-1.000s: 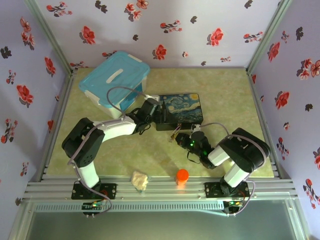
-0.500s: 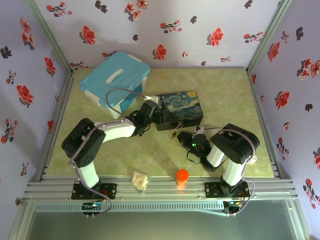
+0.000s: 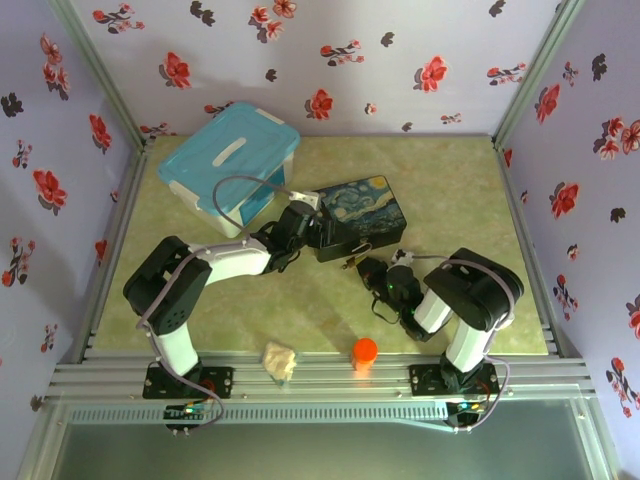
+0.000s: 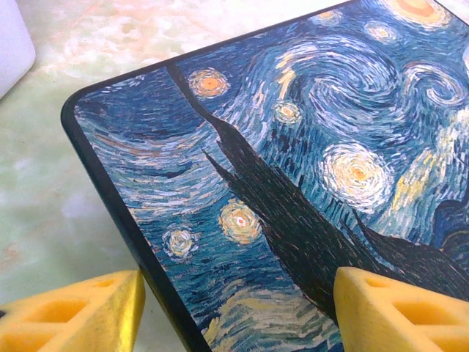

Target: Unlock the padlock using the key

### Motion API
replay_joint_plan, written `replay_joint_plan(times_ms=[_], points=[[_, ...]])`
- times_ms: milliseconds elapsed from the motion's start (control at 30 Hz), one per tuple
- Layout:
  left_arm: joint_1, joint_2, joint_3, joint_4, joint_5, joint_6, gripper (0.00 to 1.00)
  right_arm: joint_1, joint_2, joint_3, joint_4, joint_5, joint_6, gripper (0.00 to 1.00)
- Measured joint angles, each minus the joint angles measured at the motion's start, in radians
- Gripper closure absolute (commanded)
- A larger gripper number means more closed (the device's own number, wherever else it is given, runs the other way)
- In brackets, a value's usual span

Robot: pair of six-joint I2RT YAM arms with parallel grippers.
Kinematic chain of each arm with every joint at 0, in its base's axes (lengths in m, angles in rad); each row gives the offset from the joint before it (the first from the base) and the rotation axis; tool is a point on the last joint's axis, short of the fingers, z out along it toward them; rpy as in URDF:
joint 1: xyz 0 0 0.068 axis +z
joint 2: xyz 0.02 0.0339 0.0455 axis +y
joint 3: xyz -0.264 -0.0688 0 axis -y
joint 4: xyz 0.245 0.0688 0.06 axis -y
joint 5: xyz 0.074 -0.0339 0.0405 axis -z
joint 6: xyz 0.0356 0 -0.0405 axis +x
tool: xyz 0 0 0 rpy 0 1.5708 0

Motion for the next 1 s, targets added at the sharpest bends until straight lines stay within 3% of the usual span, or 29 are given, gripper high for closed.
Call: replay_joint_plan(times_ms=[633, 833, 1000], points=[[0.000, -0.002, -0.043, 0.082, 0.006, 0.043, 0.35, -0.093, 0.000, 0.002, 0.023, 0.054, 0.052, 1.00], [0.001, -0.010, -0.042, 0.069, 0.006, 0.048, 0.25, -0.127, -0.040, -0.010, 0.019, 0.038, 0.033, 1.00], [0.002, -0.020, -0.001, -0.026, 0.006, 0.072, 0.18, -0.145, -0.069, -0.020, -0.080, -0.065, -0.005, 1.00]])
